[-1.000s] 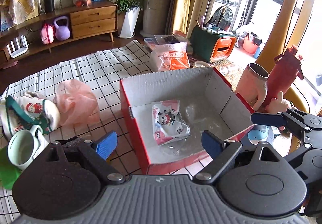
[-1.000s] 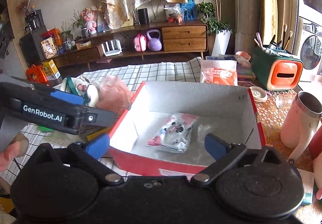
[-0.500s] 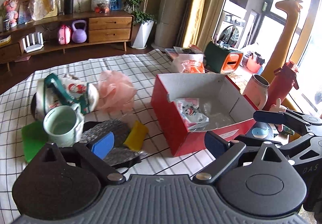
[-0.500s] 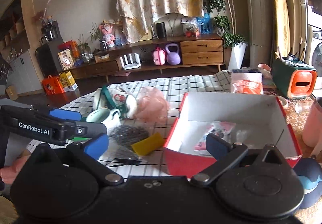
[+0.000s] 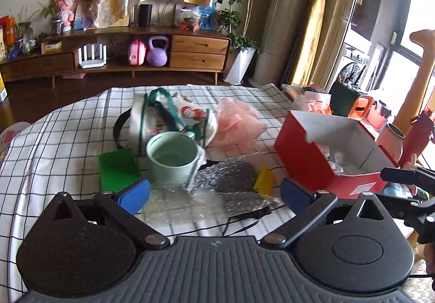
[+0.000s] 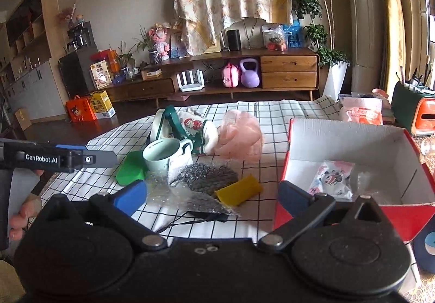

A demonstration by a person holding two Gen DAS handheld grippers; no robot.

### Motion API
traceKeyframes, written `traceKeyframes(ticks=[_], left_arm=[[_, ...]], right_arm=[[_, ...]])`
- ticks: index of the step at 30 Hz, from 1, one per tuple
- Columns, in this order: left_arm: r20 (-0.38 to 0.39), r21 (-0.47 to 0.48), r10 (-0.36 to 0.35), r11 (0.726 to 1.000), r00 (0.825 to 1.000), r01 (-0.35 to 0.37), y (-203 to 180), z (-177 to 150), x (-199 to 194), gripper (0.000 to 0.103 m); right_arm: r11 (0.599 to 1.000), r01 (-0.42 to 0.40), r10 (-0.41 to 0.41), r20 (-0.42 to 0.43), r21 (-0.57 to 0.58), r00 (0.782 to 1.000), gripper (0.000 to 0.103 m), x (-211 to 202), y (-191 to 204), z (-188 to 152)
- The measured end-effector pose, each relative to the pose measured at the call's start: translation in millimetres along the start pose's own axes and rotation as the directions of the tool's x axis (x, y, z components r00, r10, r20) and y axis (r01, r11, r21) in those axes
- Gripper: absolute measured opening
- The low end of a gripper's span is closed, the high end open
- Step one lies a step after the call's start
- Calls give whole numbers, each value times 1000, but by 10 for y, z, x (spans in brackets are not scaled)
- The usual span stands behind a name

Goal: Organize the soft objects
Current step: 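Withdraw both grippers from the red box back toward the sponges, then grasp the green sponge with the left gripper while the right gripper grasps the yellow sponge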

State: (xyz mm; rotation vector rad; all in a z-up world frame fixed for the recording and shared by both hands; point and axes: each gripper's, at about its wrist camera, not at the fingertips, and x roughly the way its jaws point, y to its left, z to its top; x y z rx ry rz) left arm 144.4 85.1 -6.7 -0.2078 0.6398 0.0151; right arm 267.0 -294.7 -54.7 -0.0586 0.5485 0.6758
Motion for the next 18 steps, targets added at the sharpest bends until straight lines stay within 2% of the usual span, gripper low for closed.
traceKeyframes(ticks=[9,14,18], left_arm=[[5,-74,89,993,996,-88,561,-109,211,103],[-11,-93,138,986,990,-138,742,-186,434,103],[-14,-97,182,978,983,-182,826,-201,602,103]], right_arm=[[998,-13,9,-74,-61,997,101,390,289,-160],[990,-24,9,-107,-140,994,99,640,423,-222],[995,5,-19,-128,-104,992,94,869,358,-222]])
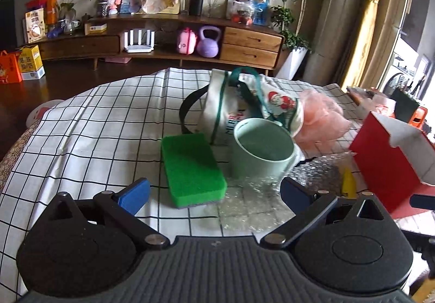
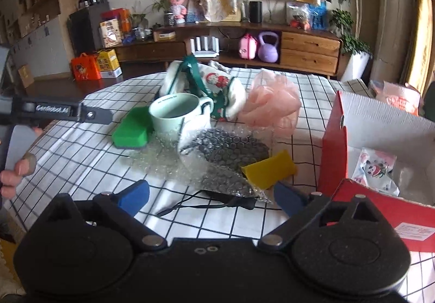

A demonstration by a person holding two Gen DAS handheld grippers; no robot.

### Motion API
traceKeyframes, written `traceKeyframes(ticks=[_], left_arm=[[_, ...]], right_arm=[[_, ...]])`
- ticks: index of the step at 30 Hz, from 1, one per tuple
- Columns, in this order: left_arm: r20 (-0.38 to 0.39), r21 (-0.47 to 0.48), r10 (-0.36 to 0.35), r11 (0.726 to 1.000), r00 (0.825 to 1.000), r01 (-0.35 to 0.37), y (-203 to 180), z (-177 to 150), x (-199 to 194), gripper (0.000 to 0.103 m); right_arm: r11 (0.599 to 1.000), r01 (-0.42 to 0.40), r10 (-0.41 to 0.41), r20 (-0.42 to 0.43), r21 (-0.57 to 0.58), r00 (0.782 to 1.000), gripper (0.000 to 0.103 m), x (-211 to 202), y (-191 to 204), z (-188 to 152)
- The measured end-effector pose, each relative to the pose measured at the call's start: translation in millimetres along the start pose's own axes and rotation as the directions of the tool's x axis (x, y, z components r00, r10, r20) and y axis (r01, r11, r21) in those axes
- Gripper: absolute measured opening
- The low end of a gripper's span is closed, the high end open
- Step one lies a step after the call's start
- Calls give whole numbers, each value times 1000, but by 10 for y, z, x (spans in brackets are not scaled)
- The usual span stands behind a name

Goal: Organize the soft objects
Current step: 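Grasp the green sponge with the left gripper while the right gripper grasps the yellow sponge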

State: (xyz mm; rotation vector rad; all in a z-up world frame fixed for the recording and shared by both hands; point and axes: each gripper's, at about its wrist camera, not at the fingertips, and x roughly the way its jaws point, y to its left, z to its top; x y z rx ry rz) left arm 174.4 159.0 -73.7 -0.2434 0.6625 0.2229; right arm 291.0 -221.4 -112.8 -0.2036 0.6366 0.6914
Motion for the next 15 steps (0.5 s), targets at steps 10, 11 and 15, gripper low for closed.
traceKeyframes(ticks=[10,11,15], left_arm=[[-28,-34,45,998,999,-46,76,-25,416,103],[-31,-31,47,998,998,-48,73,-22,455,103],[-41,-32,48,998,998,-50,83,-12,576,103]], right_arm=[[962,124,-121,-26,243,992,79,535,-346,216],[955,127,-123,-34,268,992,77,585,-384,228],[919,165,-145,-81,359,986,74,813,-493,256]])
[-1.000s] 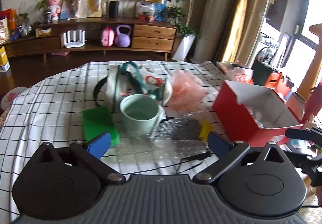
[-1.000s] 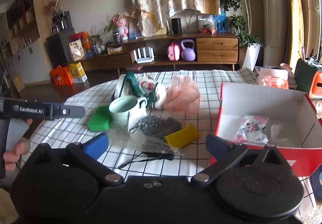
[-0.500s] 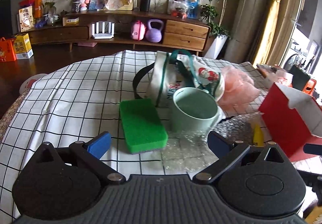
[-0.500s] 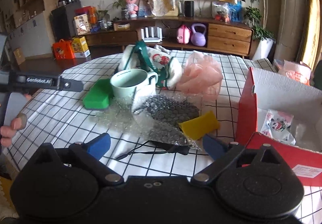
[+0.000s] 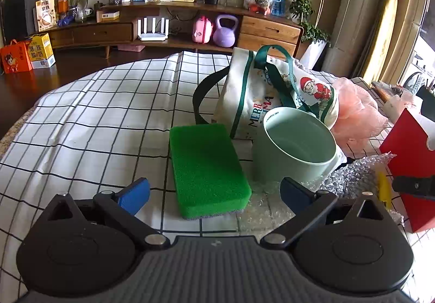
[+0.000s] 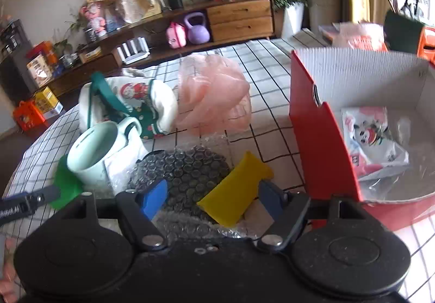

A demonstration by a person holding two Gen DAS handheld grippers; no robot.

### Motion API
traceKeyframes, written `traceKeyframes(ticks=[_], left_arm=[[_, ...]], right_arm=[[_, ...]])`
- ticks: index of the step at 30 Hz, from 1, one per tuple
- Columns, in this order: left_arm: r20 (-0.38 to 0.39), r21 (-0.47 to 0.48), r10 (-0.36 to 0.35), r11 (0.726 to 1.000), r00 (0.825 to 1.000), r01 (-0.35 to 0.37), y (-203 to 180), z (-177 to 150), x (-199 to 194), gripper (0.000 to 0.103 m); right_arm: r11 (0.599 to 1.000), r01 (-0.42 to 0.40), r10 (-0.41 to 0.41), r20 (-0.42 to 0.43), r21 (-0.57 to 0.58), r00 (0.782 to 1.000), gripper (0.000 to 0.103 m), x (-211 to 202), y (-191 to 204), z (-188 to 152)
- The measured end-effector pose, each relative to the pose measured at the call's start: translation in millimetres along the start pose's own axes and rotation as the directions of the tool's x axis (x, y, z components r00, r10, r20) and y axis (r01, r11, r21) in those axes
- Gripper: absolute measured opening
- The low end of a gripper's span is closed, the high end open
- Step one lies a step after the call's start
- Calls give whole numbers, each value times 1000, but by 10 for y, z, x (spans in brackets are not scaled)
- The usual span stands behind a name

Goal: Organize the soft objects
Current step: 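Grasp the green sponge with the left gripper while the right gripper grasps the yellow sponge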

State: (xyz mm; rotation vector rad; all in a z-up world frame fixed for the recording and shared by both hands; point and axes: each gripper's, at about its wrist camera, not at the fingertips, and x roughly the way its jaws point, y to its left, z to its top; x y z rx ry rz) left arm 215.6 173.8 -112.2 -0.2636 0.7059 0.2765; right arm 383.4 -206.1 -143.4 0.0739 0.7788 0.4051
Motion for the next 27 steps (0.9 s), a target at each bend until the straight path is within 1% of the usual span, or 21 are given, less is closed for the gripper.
traceKeyframes(ticks=[4,6,8,14,17,19,21,24,27], left_arm=[[-10,-11,4,1000,1000,-4,21,18,108,103],[-18,-22,6,1000,1000,-6,29,20,167,103],[-25,-23,8,1000,1000,-8,21,23,225,103],[-45,-41,8,999,999,-10,41,27,387,102],[-56,-57,20,998,998,-24,80,34,464,102],[-62,-78,15,997,998,-20,121,39,505,102],[-64,-88,12,996,998,-18,148,44,543,102],[-73,-95,28,995,997,-35,179,44,612,102],[-63,-92,36,995,997,-41,169,49,634,102]], right_arm=[[993,37,-35,-18,114,999,73,148,-73,18],[984,59,-56,-20,167,998,67,193,-103,16],[972,83,-81,-20,221,997,62,251,-150,8],[933,101,-95,-34,345,995,60,387,-249,-17],[920,102,-93,-42,379,995,55,448,-296,-36],[911,95,-87,-39,401,995,54,474,-322,-53],[910,88,-80,-37,405,996,53,493,-332,-71],[910,80,-74,-30,406,997,49,502,-331,-70],[911,77,-74,-23,405,997,47,499,-339,-75]])
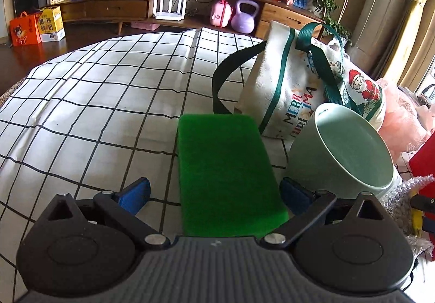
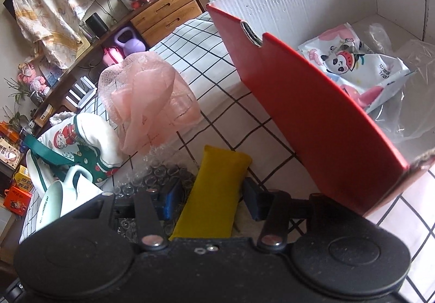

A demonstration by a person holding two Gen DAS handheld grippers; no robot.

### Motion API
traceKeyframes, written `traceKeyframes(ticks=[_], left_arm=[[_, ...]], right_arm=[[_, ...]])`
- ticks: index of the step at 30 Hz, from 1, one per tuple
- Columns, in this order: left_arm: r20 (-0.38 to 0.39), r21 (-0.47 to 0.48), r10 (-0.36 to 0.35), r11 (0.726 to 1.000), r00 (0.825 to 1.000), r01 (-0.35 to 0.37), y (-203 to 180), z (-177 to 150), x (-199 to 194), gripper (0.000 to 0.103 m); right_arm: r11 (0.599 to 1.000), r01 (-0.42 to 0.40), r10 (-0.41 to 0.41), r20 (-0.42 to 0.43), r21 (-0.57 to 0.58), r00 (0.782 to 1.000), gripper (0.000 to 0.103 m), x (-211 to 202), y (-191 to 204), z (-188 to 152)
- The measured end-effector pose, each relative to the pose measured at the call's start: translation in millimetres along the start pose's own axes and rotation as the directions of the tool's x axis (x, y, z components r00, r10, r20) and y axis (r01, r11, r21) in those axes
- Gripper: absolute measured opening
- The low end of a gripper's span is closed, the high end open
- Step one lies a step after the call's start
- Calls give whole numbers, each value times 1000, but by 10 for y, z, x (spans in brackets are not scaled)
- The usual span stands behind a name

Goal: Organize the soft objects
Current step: 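Grasp the green sponge with the left gripper while the right gripper grasps the yellow sponge, then carry the green and yellow sponges with both grippers over the red box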

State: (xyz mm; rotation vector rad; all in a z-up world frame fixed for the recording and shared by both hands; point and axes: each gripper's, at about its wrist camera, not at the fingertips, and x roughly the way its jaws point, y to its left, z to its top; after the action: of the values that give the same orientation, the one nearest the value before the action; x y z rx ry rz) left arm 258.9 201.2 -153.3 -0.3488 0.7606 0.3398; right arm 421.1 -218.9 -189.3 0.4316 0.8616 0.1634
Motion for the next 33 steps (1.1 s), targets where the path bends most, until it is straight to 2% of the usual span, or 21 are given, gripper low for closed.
traceKeyframes(ticks=[2,4,8,16,22,33], left_arm=[[7,1,1,1000,1000,-1,-2,-4,-1,98],[15,2,7,1000,1000,-7,5,-4,-9,92],[25,6,-11,1000,1000,10,-2,-10,-40,73],[57,24,9,1000,998,-10,-16,-12,-170,72],[90,18,10,1000,996,-12,21,8,-379,72],[115,34,-47,998,992,44,-50,-14,-931,72]], right_arm=[[1000,-1,1,6,4,1000,41,-4,-11,3],[1000,-7,7,5,16,1000,40,-6,-34,12],[1000,-14,13,8,9,1000,40,-12,-31,6],[999,-34,34,32,-12,999,39,-154,-63,-31],[995,-64,70,82,-79,994,38,-400,-56,-44],[978,-126,157,185,-169,970,37,-928,-8,16]])
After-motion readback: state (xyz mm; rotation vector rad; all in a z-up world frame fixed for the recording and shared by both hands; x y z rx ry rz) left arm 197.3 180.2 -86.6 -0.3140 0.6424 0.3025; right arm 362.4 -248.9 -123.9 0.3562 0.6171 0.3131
